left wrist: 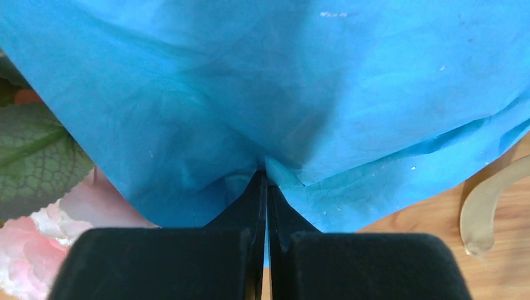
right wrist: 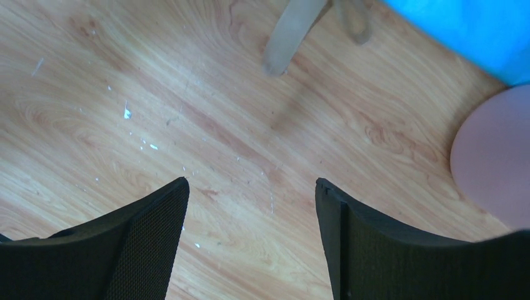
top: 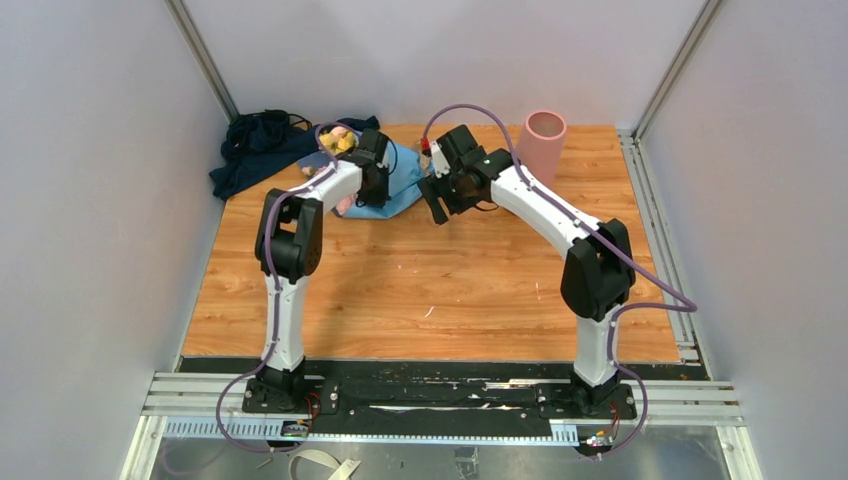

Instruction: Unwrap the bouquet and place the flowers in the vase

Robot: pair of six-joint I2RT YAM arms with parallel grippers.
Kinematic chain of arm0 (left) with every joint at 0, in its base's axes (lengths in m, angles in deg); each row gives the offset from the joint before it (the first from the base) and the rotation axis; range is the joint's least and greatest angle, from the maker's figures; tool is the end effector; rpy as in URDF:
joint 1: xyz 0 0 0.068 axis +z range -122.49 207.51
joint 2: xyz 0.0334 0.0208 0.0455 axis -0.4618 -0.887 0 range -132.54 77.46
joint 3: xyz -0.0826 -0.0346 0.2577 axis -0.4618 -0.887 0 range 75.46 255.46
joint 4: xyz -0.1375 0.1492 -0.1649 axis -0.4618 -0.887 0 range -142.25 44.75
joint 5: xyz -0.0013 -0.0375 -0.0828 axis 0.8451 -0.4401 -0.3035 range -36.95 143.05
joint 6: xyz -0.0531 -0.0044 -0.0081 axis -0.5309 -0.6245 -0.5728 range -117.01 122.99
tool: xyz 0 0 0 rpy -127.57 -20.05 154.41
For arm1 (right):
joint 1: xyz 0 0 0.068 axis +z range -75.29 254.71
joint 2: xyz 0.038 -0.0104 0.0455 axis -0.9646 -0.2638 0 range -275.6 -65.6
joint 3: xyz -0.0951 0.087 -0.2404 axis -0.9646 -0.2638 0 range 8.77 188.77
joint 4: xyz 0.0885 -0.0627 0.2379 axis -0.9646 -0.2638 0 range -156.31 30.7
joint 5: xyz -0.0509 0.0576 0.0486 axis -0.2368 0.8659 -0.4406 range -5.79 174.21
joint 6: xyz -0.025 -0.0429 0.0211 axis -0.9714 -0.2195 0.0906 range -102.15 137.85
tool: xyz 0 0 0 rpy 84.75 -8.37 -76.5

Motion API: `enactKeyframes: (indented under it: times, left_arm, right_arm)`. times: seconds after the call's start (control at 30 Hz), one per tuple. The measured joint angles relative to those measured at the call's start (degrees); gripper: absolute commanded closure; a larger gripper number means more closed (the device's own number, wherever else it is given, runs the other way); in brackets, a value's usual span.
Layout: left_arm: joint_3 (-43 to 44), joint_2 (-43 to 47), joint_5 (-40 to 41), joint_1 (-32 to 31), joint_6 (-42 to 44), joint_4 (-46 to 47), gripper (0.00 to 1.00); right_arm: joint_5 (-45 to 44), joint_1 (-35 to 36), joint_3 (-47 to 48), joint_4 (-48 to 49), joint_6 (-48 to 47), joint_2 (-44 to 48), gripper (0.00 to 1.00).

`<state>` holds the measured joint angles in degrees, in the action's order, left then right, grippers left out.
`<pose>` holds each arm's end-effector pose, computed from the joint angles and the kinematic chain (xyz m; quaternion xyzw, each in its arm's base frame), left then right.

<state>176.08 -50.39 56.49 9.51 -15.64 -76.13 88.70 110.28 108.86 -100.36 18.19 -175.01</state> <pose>0.4621 -0.1478 0.1702 -0.0136 0.9610 -0.0589 0.2698 0.3473 0.2520 0.2976 -0.2972 0.8919 0.1395 0.3109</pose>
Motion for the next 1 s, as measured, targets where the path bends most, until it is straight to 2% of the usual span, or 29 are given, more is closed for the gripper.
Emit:
enactKeyframes:
  times: [0.33, 0.5, 0.57, 0.67, 0.73, 0.87, 0.9, 1.0]
  left_arm:
    - [-14.3, 12.6, 6.3, 3.9, 1.9, -4.8, 1.00]
    - [-15.9, 16.6, 6.7, 4.4, 2.7, -6.6, 1.00]
    - [-16.2, 17.7, 6.8, 4.4, 2.9, -7.1, 1.00]
    - [-16.2, 18.9, 7.0, 4.3, 3.1, -7.9, 1.00]
    - [-16.2, 19.4, 7.2, 4.3, 3.2, -8.3, 1.00]
    - [-16.0, 18.9, 7.8, 4.3, 3.8, -8.4, 1.00]
    - [-16.0, 18.8, 7.9, 4.3, 3.9, -8.5, 1.00]
    - [-13.5, 15.4, 8.2, 4.3, 3.9, -8.7, 1.00]
  right_arm:
    - [0.0, -1.7, 18.0, 1.9, 0.3, -12.0, 0.30]
    - [1.4, -5.9, 30.6, 4.7, 1.4, -23.7, 0.40]
    - [1.9, -7.2, 32.2, 5.6, 1.6, -27.2, 0.46]
    - [2.8, -8.2, 31.4, 5.9, 1.7, -30.5, 0.63]
    - [3.7, -8.2, 27.5, 6.6, 1.8, -30.8, 0.73]
    - [4.5, -7.5, 18.6, 9.4, 1.7, -28.1, 0.86]
    - [5.1, -6.9, 13.6, 9.9, 1.9, -24.1, 0.88]
    - [5.5, -5.2, 7.0, 11.6, 2.2, -19.9, 0.93]
